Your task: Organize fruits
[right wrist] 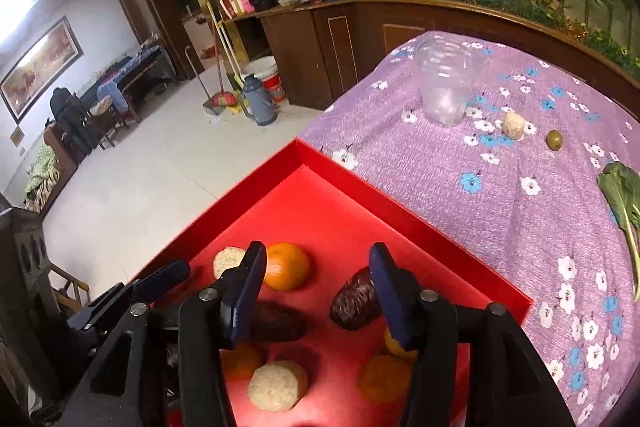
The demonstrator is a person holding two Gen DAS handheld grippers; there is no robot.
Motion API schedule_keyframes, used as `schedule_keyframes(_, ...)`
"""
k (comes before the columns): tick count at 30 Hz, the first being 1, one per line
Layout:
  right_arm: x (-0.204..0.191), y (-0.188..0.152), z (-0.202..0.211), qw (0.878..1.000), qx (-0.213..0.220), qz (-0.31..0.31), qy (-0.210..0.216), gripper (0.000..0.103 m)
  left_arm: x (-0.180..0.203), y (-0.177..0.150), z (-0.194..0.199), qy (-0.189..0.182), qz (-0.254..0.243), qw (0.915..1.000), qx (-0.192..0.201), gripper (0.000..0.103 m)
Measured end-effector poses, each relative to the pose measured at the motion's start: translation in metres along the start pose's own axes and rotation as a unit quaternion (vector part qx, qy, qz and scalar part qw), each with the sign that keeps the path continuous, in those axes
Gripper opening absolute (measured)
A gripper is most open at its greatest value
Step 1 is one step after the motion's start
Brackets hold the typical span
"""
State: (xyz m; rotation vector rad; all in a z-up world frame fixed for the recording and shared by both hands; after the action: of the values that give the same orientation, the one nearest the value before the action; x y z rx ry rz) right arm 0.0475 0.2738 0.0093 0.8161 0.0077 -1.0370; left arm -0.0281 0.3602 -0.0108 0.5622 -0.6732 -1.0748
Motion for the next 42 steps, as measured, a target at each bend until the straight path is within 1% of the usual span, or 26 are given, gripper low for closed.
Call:
schedule_keyframes(3, 0.004, -0.001, 0.014, 1.0, 0.008, -0.012, 0.007, 0.062, -0.004, 0.001, 0.014, 0.0, 0.013, 0.9999, 0.01, 0.074)
schedule_keyframes(5, 0.008, -0.004, 0.025, 1.0, 0.014, -0.022, 0.011, 0.064, -0.008, 0.0, 0.023, 0.003, 0.025, 0.9996, 0.013, 0.078)
schedule_keyframes(9, 0.018, -0.014, 0.045, 0.999, 0.024, -0.036, 0.012, 0.065, -0.009, -0.007, 0.039, 0.008, 0.035, 0.9992, 0.017, 0.079)
schedule_keyframes(13, 0.032, -0.031, 0.071, 0.998, 0.048, -0.036, -0.006, 0.071, -0.002, -0.014, 0.058, 0.016, 0.029, 0.9991, 0.026, 0.079)
schedule_keyframes(16, 0.039, -0.044, 0.086, 0.997, 0.058, -0.039, -0.015, 0.071, 0.01, -0.018, 0.072, 0.031, 0.015, 0.9986, 0.04, 0.079)
schedule_keyframes(19, 0.045, -0.06, 0.098, 0.997, 0.069, -0.034, -0.03, 0.072, 0.021, -0.018, 0.092, 0.067, -0.007, 0.9955, 0.067, 0.079)
schedule_keyframes(21, 0.045, -0.07, 0.106, 0.996, 0.08, -0.022, -0.044, 0.072, 0.031, -0.017, 0.113, 0.106, -0.031, 0.9888, 0.101, 0.082)
schedule_keyframes(22, 0.046, -0.073, 0.109, 0.995, 0.085, -0.017, -0.05, 0.072, 0.036, -0.015, 0.123, 0.126, -0.044, 0.9838, 0.119, 0.088)
schedule_keyframes(23, 0.049, -0.077, 0.113, 0.994, 0.09, -0.011, -0.055, 0.073, 0.044, -0.014, 0.138, 0.153, -0.059, 0.9755, 0.147, 0.093)
schedule_keyframes(24, 0.049, -0.082, 0.117, 0.994, 0.096, -0.007, -0.057, 0.073, 0.046, -0.011, 0.148, 0.166, -0.066, 0.9702, 0.163, 0.096)
schedule_keyframes(25, 0.05, -0.085, 0.121, 0.993, 0.099, -0.005, -0.056, 0.074, 0.051, -0.01, 0.16, 0.178, -0.073, 0.9638, 0.184, 0.101)
schedule_keyframes(26, 0.05, -0.089, 0.125, 0.993, 0.103, -0.005, -0.054, 0.076, 0.059, -0.01, 0.175, 0.186, -0.079, 0.9564, 0.21, 0.103)
schedule_keyframes(27, 0.049, -0.091, 0.129, 0.993, 0.107, -0.005, -0.05, 0.076, 0.065, -0.01, 0.184, 0.185, -0.081, 0.9527, 0.227, 0.103)
schedule_keyframes(29, 0.048, -0.096, 0.137, 0.993, 0.113, -0.007, -0.044, 0.078, 0.072, -0.012, 0.195, 0.18, -0.076, 0.9507, 0.241, 0.103)
schedule_keyframes(30, 0.048, -0.099, 0.142, 0.992, 0.117, -0.01, -0.04, 0.078, 0.073, -0.012, 0.197, 0.178, -0.071, 0.9517, 0.24, 0.103)
schedule_keyframes(33, 0.049, -0.104, 0.151, 0.992, 0.123, -0.016, -0.031, 0.08, 0.076, -0.017, 0.189, 0.168, -0.058, 0.9619, 0.208, 0.103)
schedule_keyframes(34, 0.05, -0.107, 0.153, 0.992, 0.125, -0.019, -0.029, 0.081, 0.077, -0.02, 0.182, 0.154, -0.055, 0.9674, 0.193, 0.103)
schedule_keyframes(37, 0.054, -0.115, 0.156, 0.992, 0.125, -0.023, -0.028, 0.082, 0.083, -0.029, 0.166, 0.117, -0.042, 0.9798, 0.157, 0.103)
schedule_keyframes(39, 0.056, -0.121, 0.156, 0.992, 0.123, -0.02, -0.03, 0.082, 0.084, -0.035, 0.158, 0.113, -0.04, 0.9831, 0.139, 0.103)
schedule_keyframes(42, 0.056, -0.128, 0.157, 0.992, 0.122, -0.015, -0.032, 0.082, 0.09, -0.044, 0.152, 0.116, -0.05, 0.9839, 0.127, 0.103)
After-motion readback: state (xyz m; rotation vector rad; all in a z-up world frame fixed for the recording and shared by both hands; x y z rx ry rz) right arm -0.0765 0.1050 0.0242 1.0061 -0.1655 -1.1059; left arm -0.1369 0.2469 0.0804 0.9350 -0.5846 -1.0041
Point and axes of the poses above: each gripper's, at about its wrist camera, not at the fingertips, and z roughly against the way its jaws point, x to its right, y to its top, the point moved 9 cm from there along -z, roughly the way its jaws point, and after that the axes turned 10 degrees about -z, right-handed, at the moved point
